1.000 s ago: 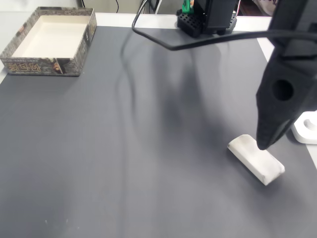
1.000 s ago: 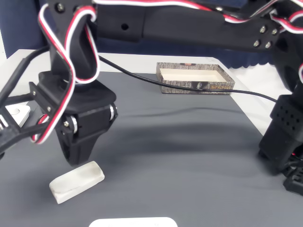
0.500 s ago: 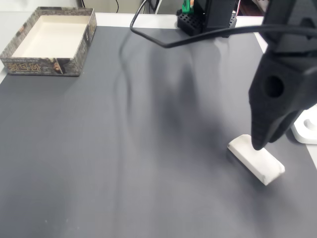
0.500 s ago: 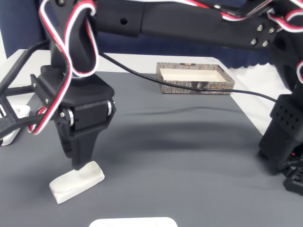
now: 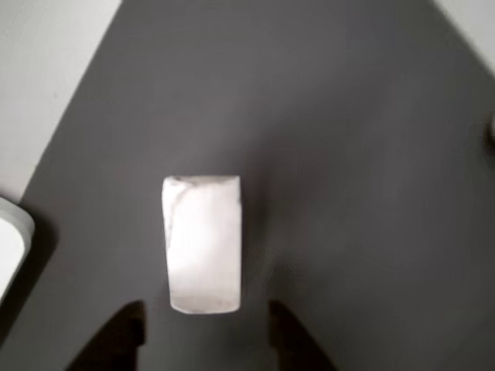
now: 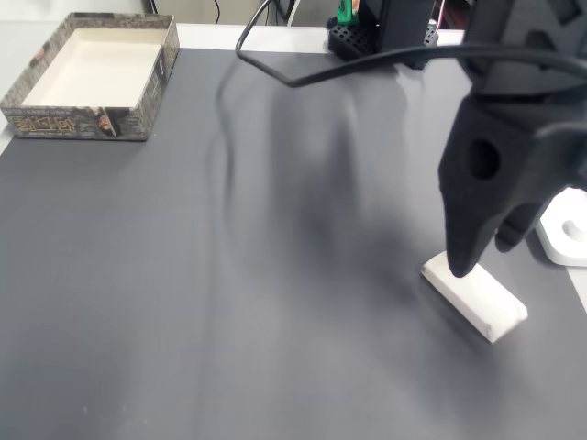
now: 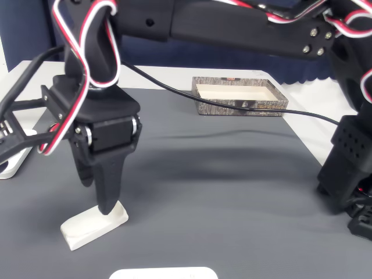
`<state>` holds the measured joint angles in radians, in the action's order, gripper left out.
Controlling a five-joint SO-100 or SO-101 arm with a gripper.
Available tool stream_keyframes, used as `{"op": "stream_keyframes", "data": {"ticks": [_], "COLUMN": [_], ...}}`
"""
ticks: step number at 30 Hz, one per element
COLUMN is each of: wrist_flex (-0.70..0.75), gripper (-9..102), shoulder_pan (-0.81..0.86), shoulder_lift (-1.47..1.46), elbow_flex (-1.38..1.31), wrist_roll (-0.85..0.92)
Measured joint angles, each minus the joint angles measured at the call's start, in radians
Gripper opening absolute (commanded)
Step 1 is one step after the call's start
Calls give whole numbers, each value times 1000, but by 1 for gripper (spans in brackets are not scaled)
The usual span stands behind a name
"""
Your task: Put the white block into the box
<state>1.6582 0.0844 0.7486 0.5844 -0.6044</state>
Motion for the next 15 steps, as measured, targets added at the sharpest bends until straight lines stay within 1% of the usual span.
{"op": "stream_keyframes", "data": {"ticks": [8, 15], "wrist_flex": [0, 0], "gripper": [30, 30], "shoulder_pan": [0, 2], "shoulder_lift": [0, -23], "elbow_flex": [-8, -9], "wrist_roll": [-72, -114]}}
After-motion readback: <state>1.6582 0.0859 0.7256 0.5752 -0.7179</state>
